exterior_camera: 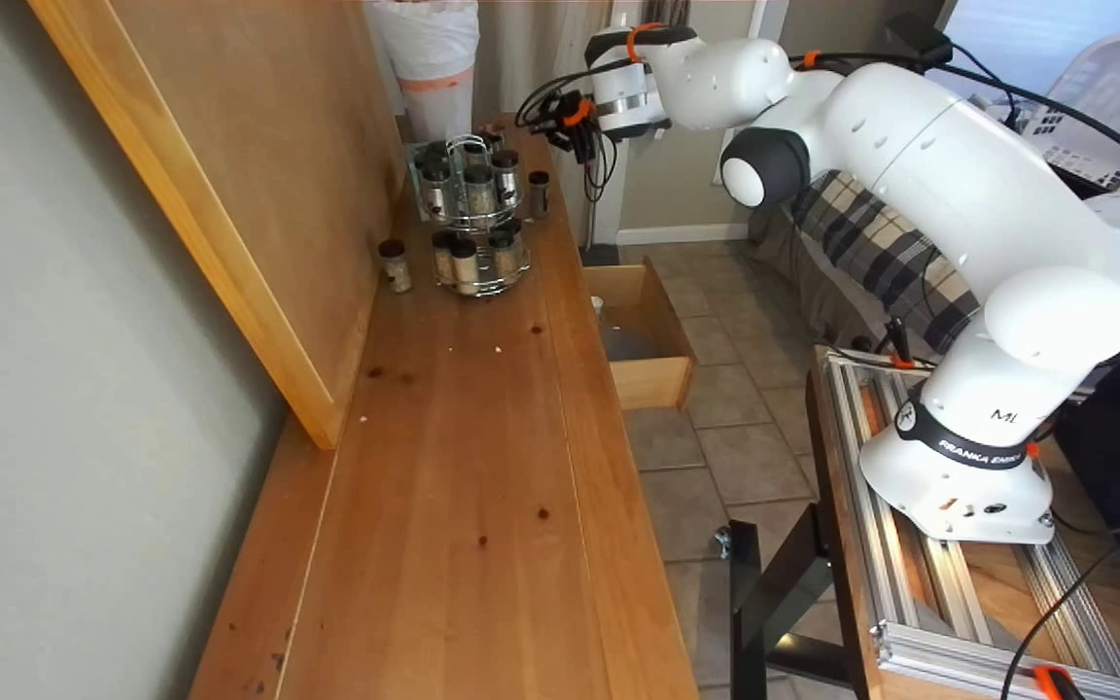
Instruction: Move the measuring cups to the right
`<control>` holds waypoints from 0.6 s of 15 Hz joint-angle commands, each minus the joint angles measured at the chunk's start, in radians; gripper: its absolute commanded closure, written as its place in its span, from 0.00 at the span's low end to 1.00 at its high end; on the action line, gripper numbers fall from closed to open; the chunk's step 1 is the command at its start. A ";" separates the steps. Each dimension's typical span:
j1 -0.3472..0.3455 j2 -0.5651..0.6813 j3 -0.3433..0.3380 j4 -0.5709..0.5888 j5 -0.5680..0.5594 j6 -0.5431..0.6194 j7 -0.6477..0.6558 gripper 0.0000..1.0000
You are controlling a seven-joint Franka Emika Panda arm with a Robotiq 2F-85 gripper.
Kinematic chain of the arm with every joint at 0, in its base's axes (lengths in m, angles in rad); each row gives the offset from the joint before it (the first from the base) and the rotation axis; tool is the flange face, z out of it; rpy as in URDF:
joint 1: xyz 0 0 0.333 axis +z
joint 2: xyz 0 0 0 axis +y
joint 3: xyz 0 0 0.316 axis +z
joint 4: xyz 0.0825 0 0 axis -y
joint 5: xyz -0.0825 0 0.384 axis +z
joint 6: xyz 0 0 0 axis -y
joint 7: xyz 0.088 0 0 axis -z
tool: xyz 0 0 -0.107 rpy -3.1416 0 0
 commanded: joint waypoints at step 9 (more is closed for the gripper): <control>-0.066 0.069 0.123 0.048 -0.222 0.004 0.007 0.84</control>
